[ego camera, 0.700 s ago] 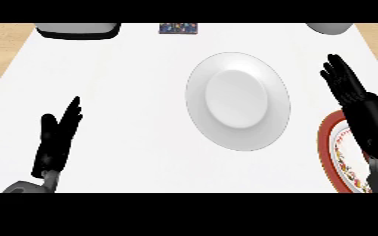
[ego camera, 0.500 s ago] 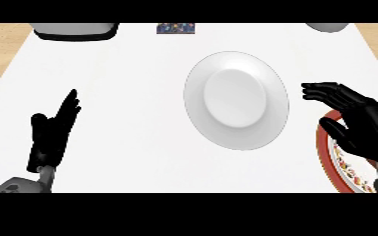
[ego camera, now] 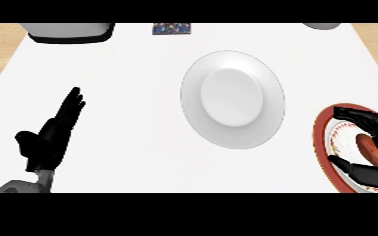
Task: Pick the sweet potato from the plate and place it in the plate
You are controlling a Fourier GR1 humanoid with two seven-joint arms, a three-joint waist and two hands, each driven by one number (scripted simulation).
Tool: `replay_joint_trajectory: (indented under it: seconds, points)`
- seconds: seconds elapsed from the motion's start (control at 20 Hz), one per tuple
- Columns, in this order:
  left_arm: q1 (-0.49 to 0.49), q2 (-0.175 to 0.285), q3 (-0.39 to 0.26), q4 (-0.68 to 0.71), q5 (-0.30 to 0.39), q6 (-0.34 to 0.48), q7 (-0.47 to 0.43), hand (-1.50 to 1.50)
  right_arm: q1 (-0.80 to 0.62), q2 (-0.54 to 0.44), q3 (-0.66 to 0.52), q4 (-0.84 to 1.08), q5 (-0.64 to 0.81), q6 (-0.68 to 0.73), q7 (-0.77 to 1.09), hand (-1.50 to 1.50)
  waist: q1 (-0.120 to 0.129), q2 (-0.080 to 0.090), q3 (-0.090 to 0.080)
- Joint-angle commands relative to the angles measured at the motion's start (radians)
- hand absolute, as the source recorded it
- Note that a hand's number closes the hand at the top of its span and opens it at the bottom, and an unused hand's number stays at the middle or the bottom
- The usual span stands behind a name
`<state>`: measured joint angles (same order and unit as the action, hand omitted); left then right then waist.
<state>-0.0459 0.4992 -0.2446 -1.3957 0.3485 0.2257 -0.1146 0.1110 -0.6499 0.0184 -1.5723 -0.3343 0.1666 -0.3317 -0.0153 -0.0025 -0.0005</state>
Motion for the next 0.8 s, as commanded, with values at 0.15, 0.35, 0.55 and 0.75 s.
replay_joint_trajectory:
  seconds: [0.15,0.35,0.55,0.75]
  points:
    - [-0.050,-0.033,0.017,0.015,-0.024,-0.038,-0.003,0.00,0.085,-0.006,-0.127,0.155,0.102,0.051,-0.304,-1.50,0.010,0.002,0.001]
    - [0.002,-0.064,0.040,0.081,-0.032,-0.080,-0.094,0.00,0.228,-0.063,-0.245,0.050,0.063,0.083,-0.299,-1.50,0.003,0.001,0.000]
    - [-0.024,-0.095,0.013,0.073,-0.068,-0.031,-0.073,0.00,0.231,-0.209,-0.311,0.119,0.134,0.110,-0.263,-1.50,0.000,0.002,0.000]
    - [-0.033,-0.035,0.054,0.049,-0.040,-0.077,-0.035,0.00,0.236,-0.320,-0.298,0.110,0.255,0.112,-0.184,-1.50,0.014,0.002,-0.001]
